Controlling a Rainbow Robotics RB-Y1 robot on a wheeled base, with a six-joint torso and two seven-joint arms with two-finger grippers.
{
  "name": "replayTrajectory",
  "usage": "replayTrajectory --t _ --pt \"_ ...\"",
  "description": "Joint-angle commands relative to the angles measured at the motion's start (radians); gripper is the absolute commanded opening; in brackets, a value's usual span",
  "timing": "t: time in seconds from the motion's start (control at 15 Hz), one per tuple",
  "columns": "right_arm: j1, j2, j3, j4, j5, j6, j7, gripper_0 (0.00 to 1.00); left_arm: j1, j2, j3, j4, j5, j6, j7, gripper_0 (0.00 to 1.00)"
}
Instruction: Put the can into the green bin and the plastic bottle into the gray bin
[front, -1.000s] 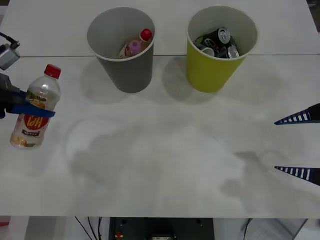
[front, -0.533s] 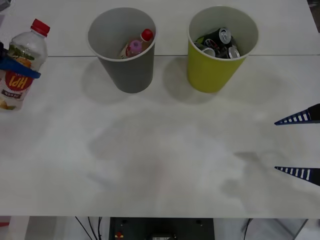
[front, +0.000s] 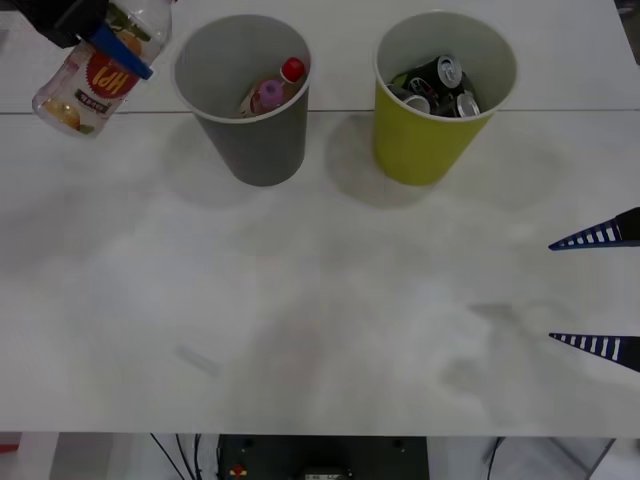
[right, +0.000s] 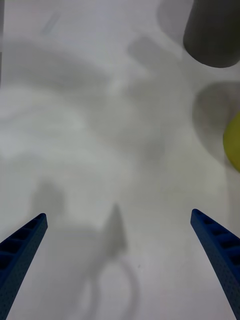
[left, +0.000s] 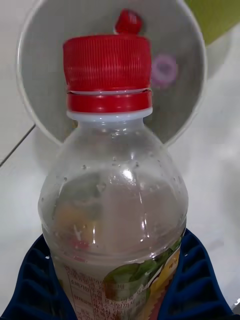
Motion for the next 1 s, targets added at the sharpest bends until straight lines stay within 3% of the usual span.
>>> replayTrajectory --t 0.07,0.4,0.6,0.93,1.0 --pt "0.0 0.0 0.0 0.0 0.0 0.0 0.0 1.0 -0.077 -0.115 -0.009 0.098 -0.066 0.011 0.0 0.0" --pt "0.0 0.0 0.0 0.0 0.0 0.0 0.0 1.0 -0.178 -0.308 -0.009 0.267 -0.233 0.074 0.0 0.0" --pt "0.0 0.0 0.0 0.0 0.0 0.0 0.0 1.0 -0.192 -0.389 -0.009 0.35 -0.284 0.16 0.001 0.0" --pt "0.0 0.0 0.0 0.0 0.0 0.0 0.0 1.0 -0.199 -0.425 -0.009 0.408 -0.295 0.2 -0.011 0.0" --pt "0.0 0.0 0.0 0.0 0.0 0.0 0.0 1.0 -0.198 -0.423 -0.009 0.408 -0.296 0.2 -0.011 0.06"
